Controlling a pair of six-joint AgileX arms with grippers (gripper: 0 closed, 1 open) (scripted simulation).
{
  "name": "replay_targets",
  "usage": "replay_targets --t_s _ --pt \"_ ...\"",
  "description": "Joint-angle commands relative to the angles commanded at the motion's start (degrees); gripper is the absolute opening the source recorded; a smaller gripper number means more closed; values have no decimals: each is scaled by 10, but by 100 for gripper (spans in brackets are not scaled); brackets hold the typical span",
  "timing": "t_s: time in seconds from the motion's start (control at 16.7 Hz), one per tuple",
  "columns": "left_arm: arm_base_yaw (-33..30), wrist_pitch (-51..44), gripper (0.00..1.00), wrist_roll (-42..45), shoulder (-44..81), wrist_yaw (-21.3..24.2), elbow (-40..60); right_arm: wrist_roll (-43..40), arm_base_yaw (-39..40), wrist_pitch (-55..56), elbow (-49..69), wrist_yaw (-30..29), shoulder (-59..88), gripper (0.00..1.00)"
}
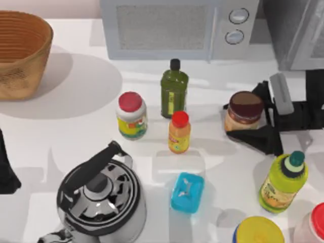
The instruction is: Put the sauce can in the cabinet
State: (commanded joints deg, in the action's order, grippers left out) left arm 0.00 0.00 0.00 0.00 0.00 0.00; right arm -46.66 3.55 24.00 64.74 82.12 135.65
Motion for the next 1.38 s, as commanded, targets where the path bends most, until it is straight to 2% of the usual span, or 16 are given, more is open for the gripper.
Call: replay_targets --t_s 0.36,1.02,1.38 --pt "0 0 100 0 0 0 0 0 0 0 0 0 0 2" --pt "0 0 100 0 0 0 0 1 -3 -8 1 -1 -7 0" --pt "0 0 100 0 0 0 0 4 -18 -144 24 -5 -106 0"
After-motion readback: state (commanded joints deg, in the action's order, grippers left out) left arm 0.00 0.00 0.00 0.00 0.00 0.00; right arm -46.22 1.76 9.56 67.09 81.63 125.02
